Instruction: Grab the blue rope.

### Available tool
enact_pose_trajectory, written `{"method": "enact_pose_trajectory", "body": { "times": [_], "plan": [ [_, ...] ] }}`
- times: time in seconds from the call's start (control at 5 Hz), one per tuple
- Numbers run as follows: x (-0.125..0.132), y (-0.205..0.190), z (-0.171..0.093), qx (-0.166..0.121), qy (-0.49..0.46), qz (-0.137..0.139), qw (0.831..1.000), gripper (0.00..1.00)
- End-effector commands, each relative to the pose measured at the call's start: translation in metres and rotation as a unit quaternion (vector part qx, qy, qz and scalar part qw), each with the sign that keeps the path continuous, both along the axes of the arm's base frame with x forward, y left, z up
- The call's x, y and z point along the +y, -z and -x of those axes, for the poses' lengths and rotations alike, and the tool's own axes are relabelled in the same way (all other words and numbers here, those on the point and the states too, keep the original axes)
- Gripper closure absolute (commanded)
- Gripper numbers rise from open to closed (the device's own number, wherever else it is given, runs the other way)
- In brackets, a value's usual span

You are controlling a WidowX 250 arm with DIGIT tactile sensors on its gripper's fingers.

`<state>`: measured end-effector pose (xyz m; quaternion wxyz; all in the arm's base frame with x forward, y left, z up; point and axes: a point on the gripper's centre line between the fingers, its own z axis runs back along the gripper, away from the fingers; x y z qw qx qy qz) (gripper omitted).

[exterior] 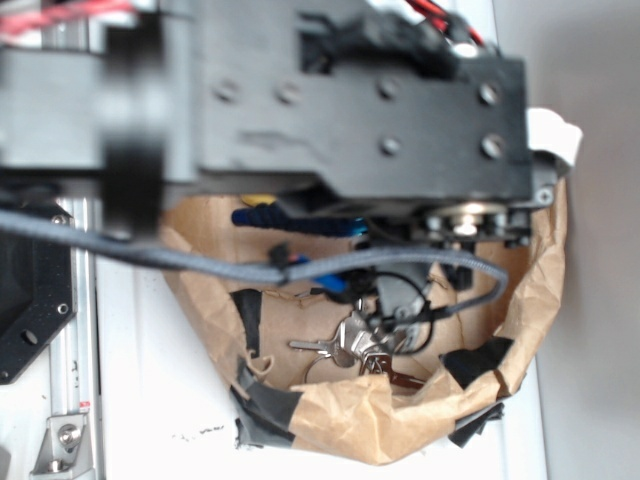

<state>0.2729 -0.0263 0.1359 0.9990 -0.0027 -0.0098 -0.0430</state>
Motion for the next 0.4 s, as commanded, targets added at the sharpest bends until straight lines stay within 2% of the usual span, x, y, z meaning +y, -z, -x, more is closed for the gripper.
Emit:
{"method": "enact_pose_trajectory", "body": {
  "times": [0.0,0.2],
  "plan": [
    [-0.0156,-0.0096,0.0088,-0.018,0.014,0.005,1.000,1.00],
    [-0.0129,-0.0079,0.0093,0.013,-0.001,-0.006,1.000,0.05]
  ]
}}
